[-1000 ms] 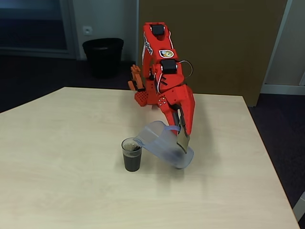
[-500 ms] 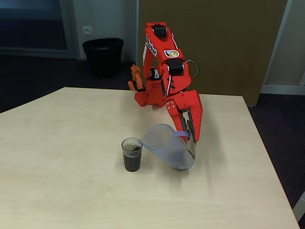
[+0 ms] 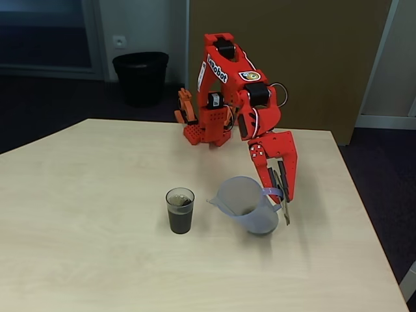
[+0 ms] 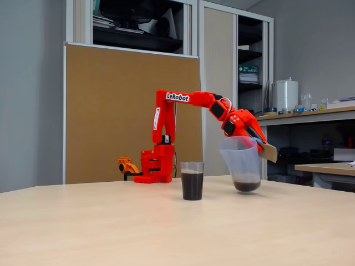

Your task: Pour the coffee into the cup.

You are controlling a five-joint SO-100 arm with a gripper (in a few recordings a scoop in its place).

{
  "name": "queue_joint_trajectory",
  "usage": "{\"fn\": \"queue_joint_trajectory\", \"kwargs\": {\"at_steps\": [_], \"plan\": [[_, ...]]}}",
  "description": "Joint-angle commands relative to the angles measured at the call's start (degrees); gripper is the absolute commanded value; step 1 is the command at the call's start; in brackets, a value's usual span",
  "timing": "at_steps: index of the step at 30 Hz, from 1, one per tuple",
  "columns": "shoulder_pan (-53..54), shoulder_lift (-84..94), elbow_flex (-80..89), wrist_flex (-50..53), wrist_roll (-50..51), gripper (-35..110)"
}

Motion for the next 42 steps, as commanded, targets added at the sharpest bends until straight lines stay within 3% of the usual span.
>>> {"fn": "queue_joint_trajectory", "kwargs": {"at_steps": [1,7,20,28,42], "plan": [[-3.1,-1.3,-7.1,3.4,-2.3,0],[-8.3,-4.7,-9.1,2.6,-12.1,0],[-9.8,-11.6,-4.8,-14.7,-35.9,0],[-10.1,-18.2,-6.3,-23.7,-36.5,0],[-9.5,-17.8,-3.7,-27.3,-31.1,9]]}}
